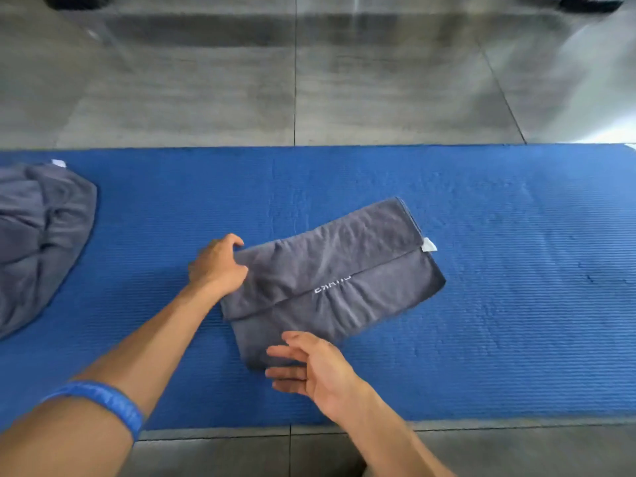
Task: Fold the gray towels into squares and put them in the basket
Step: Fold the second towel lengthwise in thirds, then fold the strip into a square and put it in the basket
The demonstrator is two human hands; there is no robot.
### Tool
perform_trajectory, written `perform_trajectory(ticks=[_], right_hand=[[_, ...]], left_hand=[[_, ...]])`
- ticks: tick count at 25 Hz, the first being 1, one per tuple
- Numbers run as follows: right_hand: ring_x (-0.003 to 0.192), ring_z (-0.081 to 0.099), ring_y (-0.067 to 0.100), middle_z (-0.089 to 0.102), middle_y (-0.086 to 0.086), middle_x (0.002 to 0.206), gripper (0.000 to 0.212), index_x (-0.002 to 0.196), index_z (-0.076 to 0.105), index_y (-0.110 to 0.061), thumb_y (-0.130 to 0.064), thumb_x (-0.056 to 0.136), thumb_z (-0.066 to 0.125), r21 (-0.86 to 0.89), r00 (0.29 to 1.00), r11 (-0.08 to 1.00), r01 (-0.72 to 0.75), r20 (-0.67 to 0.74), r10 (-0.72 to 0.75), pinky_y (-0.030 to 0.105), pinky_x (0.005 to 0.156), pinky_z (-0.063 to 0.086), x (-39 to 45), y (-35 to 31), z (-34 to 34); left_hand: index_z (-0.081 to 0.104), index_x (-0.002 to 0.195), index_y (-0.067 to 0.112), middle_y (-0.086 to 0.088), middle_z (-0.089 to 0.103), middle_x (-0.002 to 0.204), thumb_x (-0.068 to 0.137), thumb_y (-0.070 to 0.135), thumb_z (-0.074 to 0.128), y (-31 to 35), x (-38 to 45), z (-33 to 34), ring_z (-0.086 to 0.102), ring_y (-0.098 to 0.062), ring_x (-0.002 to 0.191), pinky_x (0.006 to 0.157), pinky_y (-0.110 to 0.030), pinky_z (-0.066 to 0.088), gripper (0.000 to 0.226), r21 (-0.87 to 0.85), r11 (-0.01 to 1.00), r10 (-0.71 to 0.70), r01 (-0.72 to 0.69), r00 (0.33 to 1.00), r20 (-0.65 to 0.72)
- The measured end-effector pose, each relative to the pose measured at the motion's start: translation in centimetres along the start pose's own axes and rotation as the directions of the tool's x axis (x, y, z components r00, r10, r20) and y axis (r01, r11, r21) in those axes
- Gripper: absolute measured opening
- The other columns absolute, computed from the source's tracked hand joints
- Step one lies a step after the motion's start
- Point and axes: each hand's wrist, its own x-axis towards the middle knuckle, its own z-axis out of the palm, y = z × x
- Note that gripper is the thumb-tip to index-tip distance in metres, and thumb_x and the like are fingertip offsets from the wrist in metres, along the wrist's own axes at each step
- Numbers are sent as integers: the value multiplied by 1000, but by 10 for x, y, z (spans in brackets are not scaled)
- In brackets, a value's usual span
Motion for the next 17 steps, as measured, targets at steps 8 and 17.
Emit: perform_trajectory(ticks=[8,17], right_hand=[[105,61,20,65,-2,124,40,122,60,-19,-7,84,61,-936,553,206,286,-14,-833,34,89,50,40,-87,-56],[150,11,26,8,0,165,84,157,12,-20,-26,85,54,-845,752,-369,-388,-58,-657,48,121,10,48,-150,-109]], left_hand=[[7,156,25,-5,-8,164,91,43,56,-44,-32,54,-5,-28,150,121,-45,6,84,263,910,306,-319,948,91],[3,156,17,-15,-3,163,99,33,29,-48,-53,58,-2,-33,150,119,-54,1,65,441,869,229,-224,972,42]])
